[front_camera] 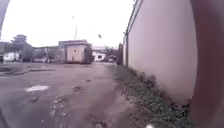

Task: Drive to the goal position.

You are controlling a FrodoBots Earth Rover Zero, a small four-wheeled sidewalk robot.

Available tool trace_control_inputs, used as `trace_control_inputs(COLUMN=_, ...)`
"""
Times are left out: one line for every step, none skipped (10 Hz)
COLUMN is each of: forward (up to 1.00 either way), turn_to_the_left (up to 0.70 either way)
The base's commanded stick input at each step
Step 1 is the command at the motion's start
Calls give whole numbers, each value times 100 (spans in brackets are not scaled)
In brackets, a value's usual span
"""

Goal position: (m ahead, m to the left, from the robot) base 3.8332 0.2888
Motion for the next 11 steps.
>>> trace_control_inputs(forward=85, turn_to_the_left=34)
trace_control_inputs(forward=85, turn_to_the_left=34)
trace_control_inputs(forward=85, turn_to_the_left=34)
trace_control_inputs(forward=85, turn_to_the_left=11)
trace_control_inputs(forward=85, turn_to_the_left=0)
trace_control_inputs(forward=85, turn_to_the_left=0)
trace_control_inputs(forward=85, turn_to_the_left=-22)
trace_control_inputs(forward=85, turn_to_the_left=-23)
trace_control_inputs(forward=85, turn_to_the_left=-2)
trace_control_inputs(forward=85, turn_to_the_left=0)
trace_control_inputs(forward=85, turn_to_the_left=0)
